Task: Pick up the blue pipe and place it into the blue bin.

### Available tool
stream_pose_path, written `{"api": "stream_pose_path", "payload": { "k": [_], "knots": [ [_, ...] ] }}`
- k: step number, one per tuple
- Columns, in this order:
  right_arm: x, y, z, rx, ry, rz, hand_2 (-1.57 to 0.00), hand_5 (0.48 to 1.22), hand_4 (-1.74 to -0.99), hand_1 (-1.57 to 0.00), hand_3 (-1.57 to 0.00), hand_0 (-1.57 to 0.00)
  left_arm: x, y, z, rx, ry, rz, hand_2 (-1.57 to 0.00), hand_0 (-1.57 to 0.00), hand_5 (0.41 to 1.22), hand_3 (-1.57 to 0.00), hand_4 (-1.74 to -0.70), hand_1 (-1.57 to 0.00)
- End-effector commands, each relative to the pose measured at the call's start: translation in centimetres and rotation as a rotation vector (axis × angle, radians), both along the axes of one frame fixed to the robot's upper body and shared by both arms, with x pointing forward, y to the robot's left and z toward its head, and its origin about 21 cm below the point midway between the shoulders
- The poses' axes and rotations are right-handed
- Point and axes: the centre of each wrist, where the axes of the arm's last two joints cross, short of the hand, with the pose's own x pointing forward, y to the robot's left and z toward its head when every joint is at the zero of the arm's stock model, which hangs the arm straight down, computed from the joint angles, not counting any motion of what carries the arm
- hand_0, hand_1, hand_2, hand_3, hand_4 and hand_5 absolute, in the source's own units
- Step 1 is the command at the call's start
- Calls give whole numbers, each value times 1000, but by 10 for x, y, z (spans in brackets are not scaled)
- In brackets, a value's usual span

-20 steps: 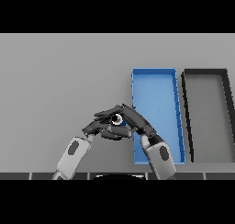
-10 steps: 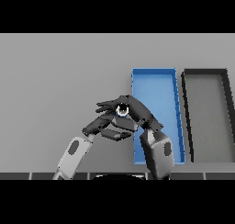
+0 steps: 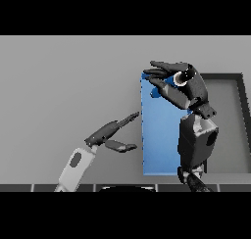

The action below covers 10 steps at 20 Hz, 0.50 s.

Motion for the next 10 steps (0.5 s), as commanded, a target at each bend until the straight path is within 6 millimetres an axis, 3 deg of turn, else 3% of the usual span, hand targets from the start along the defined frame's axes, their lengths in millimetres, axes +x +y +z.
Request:
{"api": "stream_pose_path", "payload": {
  "k": [1,6,10],
  "knots": [
    [1,-5,-1,-10,9,-43,-1571,1221,-1498,-1571,-1571,-1571,2,-2,2,9,9,5,0,0,468,0,-951,0],
    [14,-47,-29,-37,142,-249,-1571,1221,-1499,-1571,-1571,-1571,6,0,5,20,17,26,1,1,472,1,-950,1],
    [15,-70,-69,-68,292,-363,-1571,1221,-1499,-1571,-1571,-1571,6,-1,3,6,-1,32,1,1,463,1,-941,1]
  ]
}}
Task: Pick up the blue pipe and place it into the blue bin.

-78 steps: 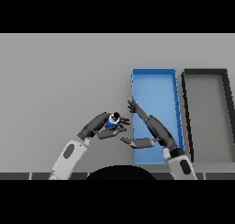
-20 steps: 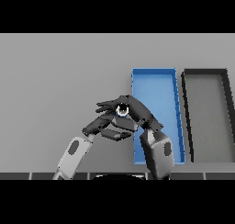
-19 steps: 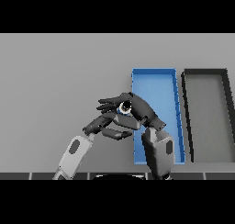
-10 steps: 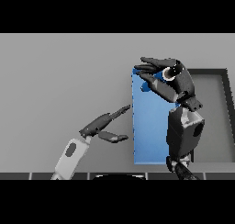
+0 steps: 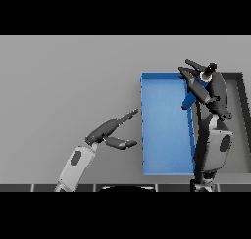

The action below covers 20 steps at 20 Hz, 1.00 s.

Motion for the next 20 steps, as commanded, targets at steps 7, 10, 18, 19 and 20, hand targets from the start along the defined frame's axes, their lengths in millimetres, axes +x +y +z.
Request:
{"api": "stream_pose_path", "payload": {
  "k": [7,10,18,19,20],
  "knots": [
    [-18,-12,-80,-17,291,-161,-1571,1221,-1500,-1571,-1571,-1571,1,5,-2,13,-27,4,1,1,464,1,-927,1],
    [-28,-13,-112,-9,411,-220,-1571,1221,-1499,-1571,-1571,-1571,1,4,-2,21,-24,9,1,1,467,1,-928,1],
    [-36,-7,-132,64,504,-250,-1571,1221,-1661,-1571,-514,-1571,2,1,-6,15,-42,12,1,1,486,1,-919,1],
    [-36,-7,-133,81,512,-254,-1571,1171,-1677,-1571,-411,-1571,3,4,-4,10,-50,13,1,1,489,1,-918,1],
    [-35,-3,-135,92,518,-265,-1518,1161,-1626,-1571,-455,-1571,4,4,-2,10,-50,16,1,1,491,1,-920,1]
  ]
}}
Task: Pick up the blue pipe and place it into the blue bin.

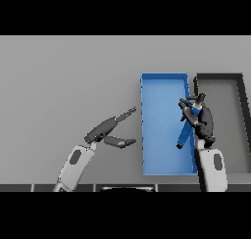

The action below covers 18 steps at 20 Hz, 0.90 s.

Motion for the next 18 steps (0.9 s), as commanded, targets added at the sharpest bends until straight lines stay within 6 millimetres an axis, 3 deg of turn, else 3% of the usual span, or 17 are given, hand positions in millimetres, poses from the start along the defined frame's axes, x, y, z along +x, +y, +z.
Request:
{"api": "stream_pose_path", "payload": {
  "k": [1,3,4,7,12,18],
  "knots": [
    [1,-3,-3,18,47,-20,-1234,1154,-1553,-1282,-364,-1355,-1,1,0,-1,1,-2,1,1,493,1,-919,1],
    [4,-4,-13,30,117,-72,-789,1137,-1405,-820,-232,-867,-1,-5,0,9,6,-5,1,1,493,1,-920,1],
    [4,-9,-24,23,197,-89,-631,1125,-1370,-656,-186,-693,-1,-4,-1,-1,9,-6,1,1,493,1,-924,1],
    [3,-14,-20,-175,326,67,-323,1010,-1279,-335,-95,-354,-2,-1,-2,1,9,2,1,1,494,1,-924,1],
    [2,-4,-6,-312,440,228,-105,809,-1190,-109,-30,-115,-2,-1,-2,3,19,3,1,1,496,1,-929,1],
    [2,3,0,-347,466,259,-27,725,-1099,-28,-7,-30,-3,1,0,-2,14,3,1,1,497,1,-932,1]
  ]
}}
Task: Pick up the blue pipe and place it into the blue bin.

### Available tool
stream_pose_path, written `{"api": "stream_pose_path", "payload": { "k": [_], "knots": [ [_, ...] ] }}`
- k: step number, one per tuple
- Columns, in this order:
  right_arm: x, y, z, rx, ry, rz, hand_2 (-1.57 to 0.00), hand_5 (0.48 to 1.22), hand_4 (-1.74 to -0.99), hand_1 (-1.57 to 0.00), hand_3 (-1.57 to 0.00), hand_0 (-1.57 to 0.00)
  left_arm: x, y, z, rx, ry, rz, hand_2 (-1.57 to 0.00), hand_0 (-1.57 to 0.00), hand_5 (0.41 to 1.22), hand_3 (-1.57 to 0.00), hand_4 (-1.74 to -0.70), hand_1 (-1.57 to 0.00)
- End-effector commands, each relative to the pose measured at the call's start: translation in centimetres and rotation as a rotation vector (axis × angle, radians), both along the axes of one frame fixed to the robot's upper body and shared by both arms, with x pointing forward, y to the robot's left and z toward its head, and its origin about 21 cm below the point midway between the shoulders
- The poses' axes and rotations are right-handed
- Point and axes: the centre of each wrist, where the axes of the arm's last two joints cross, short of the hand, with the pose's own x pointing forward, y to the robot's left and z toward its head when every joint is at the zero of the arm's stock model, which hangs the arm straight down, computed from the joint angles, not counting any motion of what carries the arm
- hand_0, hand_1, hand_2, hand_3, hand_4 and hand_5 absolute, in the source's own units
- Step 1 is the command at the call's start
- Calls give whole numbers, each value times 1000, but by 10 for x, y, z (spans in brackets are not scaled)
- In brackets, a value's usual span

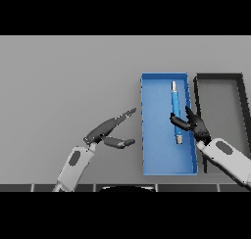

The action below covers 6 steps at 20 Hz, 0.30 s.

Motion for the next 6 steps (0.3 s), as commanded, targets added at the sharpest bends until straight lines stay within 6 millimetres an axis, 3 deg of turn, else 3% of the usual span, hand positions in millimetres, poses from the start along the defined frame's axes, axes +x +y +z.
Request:
{"api": "stream_pose_path", "payload": {
  "k": [1,6],
  "knots": [
    [0,2,0,-1,2,19,-21,718,-1095,-22,-6,-23,-2,-2,-1,3,6,-2,1,1,495,1,-931,1],
    [-4,3,2,-7,0,63,-17,714,-1084,-17,-4,-19,-3,-3,1,5,-1,0,1,1,495,1,-930,1]
  ]
}}
